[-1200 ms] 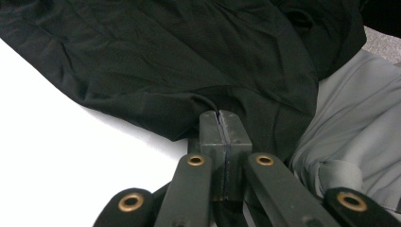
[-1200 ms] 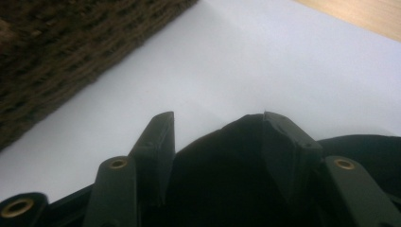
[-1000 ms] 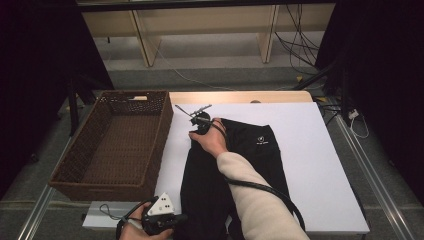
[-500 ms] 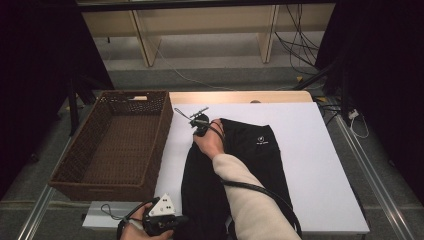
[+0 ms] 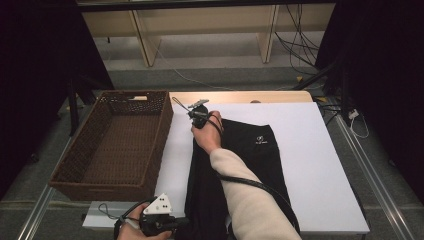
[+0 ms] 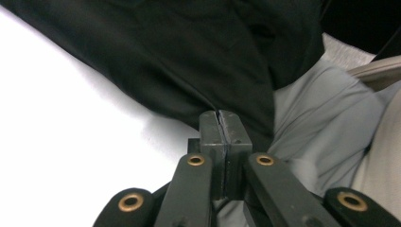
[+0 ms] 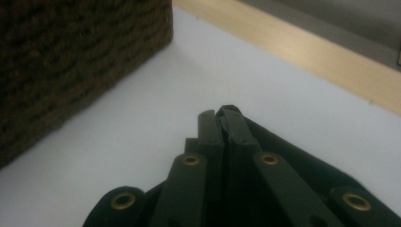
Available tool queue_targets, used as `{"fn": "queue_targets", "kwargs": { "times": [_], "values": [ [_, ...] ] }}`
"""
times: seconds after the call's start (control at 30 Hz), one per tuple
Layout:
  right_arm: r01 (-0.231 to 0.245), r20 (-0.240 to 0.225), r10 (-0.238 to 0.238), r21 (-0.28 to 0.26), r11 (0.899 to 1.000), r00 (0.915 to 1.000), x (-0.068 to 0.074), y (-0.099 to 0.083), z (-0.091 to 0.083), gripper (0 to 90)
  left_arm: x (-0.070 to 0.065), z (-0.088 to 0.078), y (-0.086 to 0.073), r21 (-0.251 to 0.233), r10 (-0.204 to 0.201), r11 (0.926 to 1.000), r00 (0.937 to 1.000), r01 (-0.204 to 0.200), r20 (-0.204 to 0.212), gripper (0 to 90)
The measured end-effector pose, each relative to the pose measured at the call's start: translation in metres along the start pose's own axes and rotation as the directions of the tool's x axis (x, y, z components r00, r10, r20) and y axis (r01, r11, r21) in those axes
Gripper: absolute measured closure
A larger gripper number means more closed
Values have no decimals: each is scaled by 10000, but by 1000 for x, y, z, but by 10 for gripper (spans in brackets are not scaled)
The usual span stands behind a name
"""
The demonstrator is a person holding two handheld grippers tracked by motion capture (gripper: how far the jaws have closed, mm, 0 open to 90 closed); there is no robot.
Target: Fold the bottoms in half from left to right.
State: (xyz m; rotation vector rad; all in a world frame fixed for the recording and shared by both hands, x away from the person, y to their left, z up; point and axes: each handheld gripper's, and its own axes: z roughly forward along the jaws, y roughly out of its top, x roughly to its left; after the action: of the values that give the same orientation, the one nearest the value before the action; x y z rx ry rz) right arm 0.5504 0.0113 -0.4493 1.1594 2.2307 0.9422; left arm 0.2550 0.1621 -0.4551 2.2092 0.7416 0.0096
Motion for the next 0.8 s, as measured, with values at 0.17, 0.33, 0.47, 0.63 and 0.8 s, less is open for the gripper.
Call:
{"fn": "queue_targets", "kwargs": {
  "times": [0.17, 0.33, 0.47, 0.63, 0.8],
  "values": [
    [-7, -35, 6, -378, 9993, 10000, -2, 11, -6, 879, 0, -8, 0, -312, -84, 9995, 9999, 81, -87, 890],
    [-109, -141, 99, -725, 9973, 9999, 0, 20, -10, 879, 3, -16, -1, -750, -157, 9971, 9998, 146, -136, 890],
    [21, -244, -42, -851, 9964, 9997, 3, 27, -12, 879, 4, -23, -1, -1100, -134, 9939, 9996, 106, -244, 890],
    [30, -335, -68, -1130, 9936, 9994, 7, 36, -15, 879, 4, -29, -2, -1405, 44, 9900, 9989, -109, -468, 890],
    [-25, -442, -32, -1279, 9918, 9990, 11, 43, -16, 879, 6, -35, -2, -1610, 154, 9866, 9977, -260, -665, 890]
  ]
}}
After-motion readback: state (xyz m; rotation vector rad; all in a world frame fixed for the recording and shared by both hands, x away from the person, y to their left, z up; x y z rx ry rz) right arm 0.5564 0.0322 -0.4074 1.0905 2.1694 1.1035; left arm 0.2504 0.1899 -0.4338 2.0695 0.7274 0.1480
